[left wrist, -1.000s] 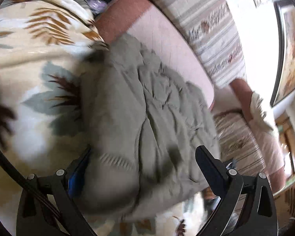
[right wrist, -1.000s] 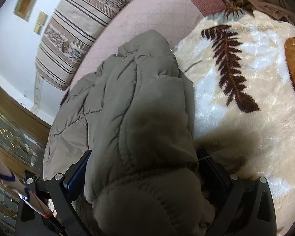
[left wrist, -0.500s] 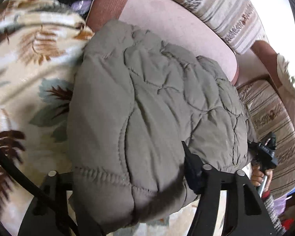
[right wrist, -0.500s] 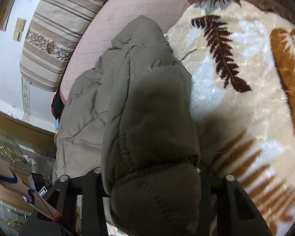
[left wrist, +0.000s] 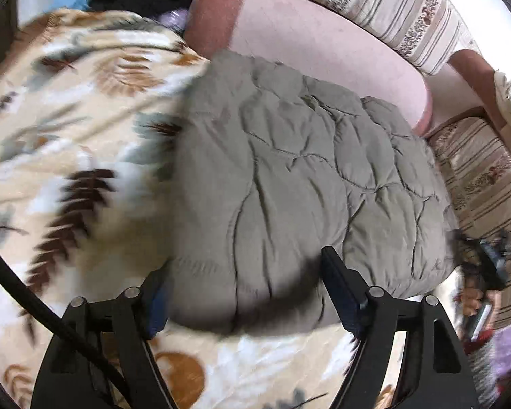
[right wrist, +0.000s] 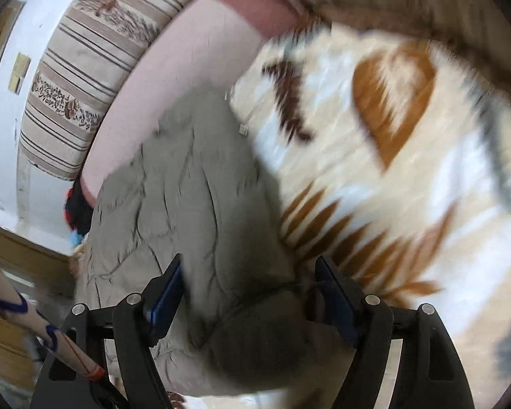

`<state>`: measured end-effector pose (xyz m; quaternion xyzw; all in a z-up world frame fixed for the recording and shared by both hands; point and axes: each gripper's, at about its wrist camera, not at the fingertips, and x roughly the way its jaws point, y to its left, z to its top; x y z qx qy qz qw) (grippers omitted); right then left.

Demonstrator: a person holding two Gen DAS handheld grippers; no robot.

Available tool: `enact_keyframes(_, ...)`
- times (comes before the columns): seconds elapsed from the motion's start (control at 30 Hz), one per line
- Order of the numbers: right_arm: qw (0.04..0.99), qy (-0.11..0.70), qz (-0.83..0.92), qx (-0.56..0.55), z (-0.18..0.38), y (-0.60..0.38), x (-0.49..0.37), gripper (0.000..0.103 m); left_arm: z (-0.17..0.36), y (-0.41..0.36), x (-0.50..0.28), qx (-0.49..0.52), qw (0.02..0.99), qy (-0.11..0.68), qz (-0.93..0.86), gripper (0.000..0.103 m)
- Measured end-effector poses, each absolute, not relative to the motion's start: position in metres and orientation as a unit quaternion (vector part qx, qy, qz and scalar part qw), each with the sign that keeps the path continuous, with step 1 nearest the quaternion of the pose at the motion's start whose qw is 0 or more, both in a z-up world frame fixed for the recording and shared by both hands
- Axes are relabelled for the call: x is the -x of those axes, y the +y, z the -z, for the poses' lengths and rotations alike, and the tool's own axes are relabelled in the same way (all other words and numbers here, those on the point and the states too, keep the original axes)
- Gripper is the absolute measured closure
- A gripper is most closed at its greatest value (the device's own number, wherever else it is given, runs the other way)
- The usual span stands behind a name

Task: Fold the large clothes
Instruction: 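Release the jacket and lift both grippers away from the bundle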

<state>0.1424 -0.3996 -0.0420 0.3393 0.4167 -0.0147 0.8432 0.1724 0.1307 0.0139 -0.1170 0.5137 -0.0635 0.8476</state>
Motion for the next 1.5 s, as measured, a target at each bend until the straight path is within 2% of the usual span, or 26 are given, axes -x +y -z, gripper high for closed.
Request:
enact_keyframes(0.1, 0.882, 0.403, 0.062, -0.234, 0.005, -0.385, -0.129, 0.022, -0.042, 0.13, -0.153, 0.057, 0.879, 0.472, 0.018, 0.025)
enact_keyframes(0.2, 0.904, 0.387, 0.042, -0.176, -0.017, -0.356, -0.126, 0.022, -0.057, 0.118, -0.147, 0.038, 0.894, 0.447, 0.0, 0.025)
enact_keyframes(0.37, 0.917, 0.388, -0.001, -0.091, -0.016, -0.288, -0.157, 0.023, -0.042, 0.064, -0.173, -0.025, 0.888, 0.458, 0.019, 0.024)
enact_keyframes(0.5, 0.919, 0.386, -0.03, -0.077, -0.013, -0.245, -0.193, 0.033, -0.016, 0.036, -0.201, -0.022, 0.882, 0.471, 0.001, 0.024)
enact_keyframes(0.7, 0.914, 0.398, -0.065, -0.049, -0.005, -0.197, -0.249, 0.033, 0.005, 0.024, -0.227, -0.044, 0.888, 0.455, -0.043, 0.017)
enact_keyframes(0.8, 0.911, 0.412, -0.014, -0.014, 0.022, -0.201, -0.281, 0.029, -0.002, 0.023, -0.223, -0.049, 0.895, 0.442, -0.04, 0.017)
enact_keyframes(0.93, 0.907, 0.417, 0.031, -0.041, 0.032, -0.228, -0.296, 0.027, -0.021, 0.021, -0.202, -0.066, 0.909, 0.408, -0.055, 0.017)
enact_keyframes(1.07, 0.918, 0.39, 0.052, -0.049, 0.008, -0.243, -0.262, 0.028, -0.05, 0.027, -0.165, -0.049, 0.928, 0.363, -0.073, 0.017)
enact_keyframes(1.13, 0.926, 0.372, 0.043, -0.051, -0.002, -0.25, -0.225, 0.027, -0.065, 0.031, -0.143, -0.036, 0.937, 0.337, -0.084, 0.012)
enact_keyframes(1.3, 0.915, 0.394, 0.07, -0.054, 0.02, -0.285, -0.158, 0.026, -0.092, 0.04, -0.089, -0.02, 0.95, 0.287, -0.119, 0.007)
enact_keyframes(1.37, 0.908, 0.406, 0.083, -0.058, 0.031, -0.303, -0.14, 0.029, -0.099, 0.042, -0.071, -0.011, 0.953, 0.28, -0.116, 0.007)
enact_keyframes(1.5, 0.908, 0.389, 0.131, -0.091, 0.017, -0.326, -0.094, 0.026, -0.112, 0.041, -0.036, -0.005, 0.958, 0.264, -0.112, 0.007)
